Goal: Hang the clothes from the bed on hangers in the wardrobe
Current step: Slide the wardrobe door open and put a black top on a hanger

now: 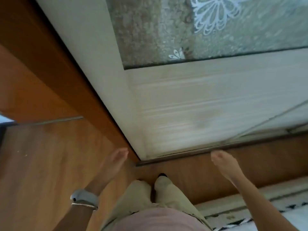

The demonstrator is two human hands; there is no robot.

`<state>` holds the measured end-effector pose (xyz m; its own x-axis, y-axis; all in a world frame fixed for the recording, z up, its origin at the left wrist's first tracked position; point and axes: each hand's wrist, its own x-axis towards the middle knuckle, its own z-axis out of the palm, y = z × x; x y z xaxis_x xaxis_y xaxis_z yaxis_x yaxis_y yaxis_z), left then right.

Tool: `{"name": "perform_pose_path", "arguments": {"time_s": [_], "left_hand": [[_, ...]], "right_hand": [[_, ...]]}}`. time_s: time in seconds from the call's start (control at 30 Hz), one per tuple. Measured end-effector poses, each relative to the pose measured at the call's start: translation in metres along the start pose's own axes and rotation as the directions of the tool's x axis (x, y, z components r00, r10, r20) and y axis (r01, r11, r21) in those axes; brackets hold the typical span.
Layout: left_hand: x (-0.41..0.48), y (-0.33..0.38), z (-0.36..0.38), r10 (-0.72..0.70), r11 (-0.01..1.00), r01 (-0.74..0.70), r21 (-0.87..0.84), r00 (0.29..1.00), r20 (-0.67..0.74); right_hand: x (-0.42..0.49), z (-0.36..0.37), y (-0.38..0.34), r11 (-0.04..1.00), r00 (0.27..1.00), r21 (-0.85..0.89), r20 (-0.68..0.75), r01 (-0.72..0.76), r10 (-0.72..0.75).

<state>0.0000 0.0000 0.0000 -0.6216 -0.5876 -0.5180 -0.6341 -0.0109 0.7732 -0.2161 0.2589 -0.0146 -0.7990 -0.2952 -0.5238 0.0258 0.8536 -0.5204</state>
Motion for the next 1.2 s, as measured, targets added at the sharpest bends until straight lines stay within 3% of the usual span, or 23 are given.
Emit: {"name": "perform_pose_path", "arguments": {"time_s": [0.03, 0.07, 0.1, 0.17, 0.2, 0.23, 0.27, 0.33, 0.4, 0.53, 0.63, 0.8, 0.97, 1.1, 1.2], "left_hand": [[-0.001, 0.009, -0.001, 0.105, 0.994, -0.106, -0.024, 0.993, -0.06], [-0.005, 0.02, -0.004, 0.167, 0.985, -0.17, -0.011, 0.977, -0.135], [-0.011, 0.032, -0.007, 0.249, 0.967, -0.254, 0.0, 0.947, -0.201], [-0.023, 0.057, -0.009, 0.365, 0.928, -0.371, 0.04, 0.884, -0.292], [-0.029, 0.067, -0.009, 0.414, 0.907, -0.414, 0.071, 0.852, -0.319], [-0.035, 0.074, -0.009, 0.469, 0.881, -0.459, 0.112, 0.819, -0.331], [-0.041, 0.082, -0.008, 0.53, 0.847, -0.51, 0.15, 0.781, -0.33], [-0.052, 0.096, -0.007, 0.64, 0.767, -0.608, 0.206, 0.7, -0.317], [-0.061, 0.107, -0.008, 0.713, 0.7, -0.654, 0.287, 0.617, -0.334], [-0.064, 0.129, -0.012, 0.803, 0.58, -0.704, 0.409, 0.412, -0.43], [-0.058, 0.143, -0.01, 0.821, 0.54, -0.734, 0.412, 0.35, -0.452], [-0.051, 0.161, -0.006, 0.814, 0.515, -0.76, 0.397, 0.288, -0.505], [-0.051, 0.171, -0.006, 0.711, 0.556, -0.827, 0.081, 0.423, -0.562], [-0.053, 0.183, 0.0, 0.706, 0.55, -0.834, 0.037, 0.441, -0.554], [-0.052, 0.192, 0.01, 0.754, 0.532, -0.846, 0.036, 0.454, -0.475]], "right_hand": [[0.002, -0.006, -0.024, 0.984, 0.984, -0.022, -0.028, 0.175, -0.175], [-0.003, -0.01, -0.053, 0.927, 0.921, -0.081, -0.115, 0.366, -0.373], [-0.01, -0.014, -0.085, 0.814, 0.79, -0.133, -0.198, 0.565, -0.581], [-0.031, -0.018, -0.141, 0.407, 0.317, -0.362, -0.284, 0.838, -0.905], [-0.042, -0.017, -0.161, 0.224, 0.091, -0.451, -0.298, 0.864, -0.95], [-0.052, -0.018, -0.179, 0.102, -0.081, -0.529, -0.311, 0.842, -0.947], [-0.058, -0.021, -0.197, 0.039, -0.201, -0.592, -0.334, 0.805, -0.921], [-0.069, -0.03, -0.23, -0.011, -0.329, -0.644, -0.376, 0.765, -0.866], [-0.071, -0.035, -0.25, 0.016, -0.36, -0.705, -0.381, 0.709, -0.852], [-0.057, -0.043, -0.265, 0.15, -0.296, -0.822, -0.359, 0.549, -0.885], [-0.046, -0.046, -0.263, 0.187, -0.282, -0.884, -0.327, 0.428, -0.902], [-0.034, -0.054, -0.263, 0.16, -0.325, -0.922, -0.281, 0.353, -0.903], [-0.025, -0.062, -0.254, 0.158, -0.35, -0.934, -0.271, 0.32, -0.897], [-0.022, -0.079, -0.239, 0.176, -0.331, -0.938, -0.275, 0.299, -0.903], [-0.024, -0.091, -0.223, 0.22, -0.291, -0.883, -0.357, 0.414, -0.888]]}}
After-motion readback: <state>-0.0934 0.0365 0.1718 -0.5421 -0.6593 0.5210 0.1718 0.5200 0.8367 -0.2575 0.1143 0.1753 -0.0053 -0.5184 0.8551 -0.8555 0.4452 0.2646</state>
